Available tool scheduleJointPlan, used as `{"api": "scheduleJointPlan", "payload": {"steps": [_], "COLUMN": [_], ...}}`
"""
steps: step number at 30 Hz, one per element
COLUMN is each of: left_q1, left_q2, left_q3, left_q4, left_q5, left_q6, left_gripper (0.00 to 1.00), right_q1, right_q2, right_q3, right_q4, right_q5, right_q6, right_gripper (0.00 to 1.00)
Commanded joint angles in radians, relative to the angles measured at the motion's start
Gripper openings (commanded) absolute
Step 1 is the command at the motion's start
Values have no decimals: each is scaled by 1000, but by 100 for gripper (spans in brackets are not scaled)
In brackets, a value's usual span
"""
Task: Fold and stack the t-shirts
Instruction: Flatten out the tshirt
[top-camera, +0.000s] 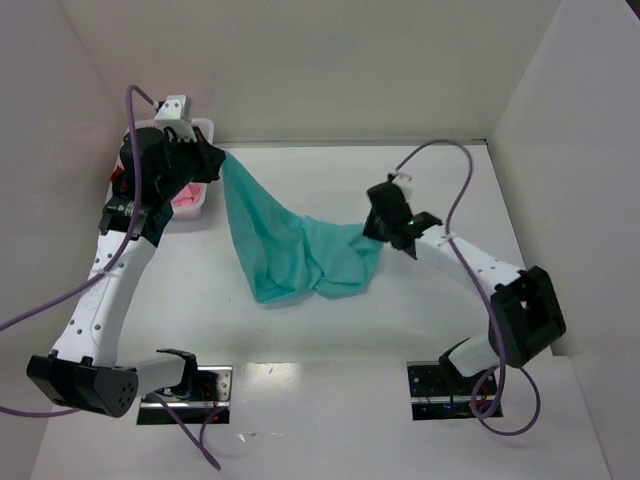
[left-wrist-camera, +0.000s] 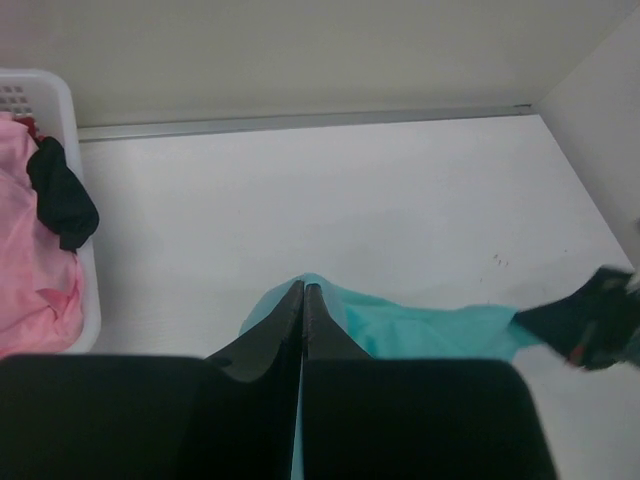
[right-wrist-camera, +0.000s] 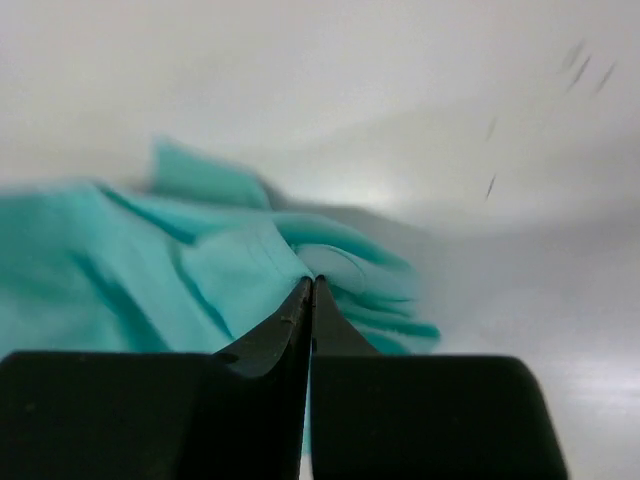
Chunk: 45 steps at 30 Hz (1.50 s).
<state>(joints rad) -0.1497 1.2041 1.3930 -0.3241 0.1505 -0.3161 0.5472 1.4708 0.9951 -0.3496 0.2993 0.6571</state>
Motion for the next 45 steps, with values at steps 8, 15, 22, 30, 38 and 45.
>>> {"api": "scheduleJointPlan", "payload": {"steps": [8, 15, 22, 30, 38, 45], "left_q1": [-5, -5, -5, 22, 22, 22], "left_q2": [-46, -55, -43, -31, -89, -109], "left_q3": [143, 202, 297, 317, 265, 228], "left_q4": [85, 166, 186, 186, 197, 227], "left_q5": [-238, -385, -607, -750, -946, -919], "left_q6": [45, 101, 19, 32, 11, -23], "left_gripper": [0, 0, 0, 0, 0, 0], "right_q1": [-222, -222, -222, -222, -222, -222], "right_q2": [-201, -142, -217, -268, -320, -300], "right_q3": [558, 870, 939, 939, 892, 883], "right_q4": [63, 143, 264, 330, 376, 367], "right_q5": [116, 208, 256, 402, 416, 379], "right_q6": [-313, -499, -565, -708, -697, -688], "right_gripper": [0, 0, 0, 0, 0, 0]}}
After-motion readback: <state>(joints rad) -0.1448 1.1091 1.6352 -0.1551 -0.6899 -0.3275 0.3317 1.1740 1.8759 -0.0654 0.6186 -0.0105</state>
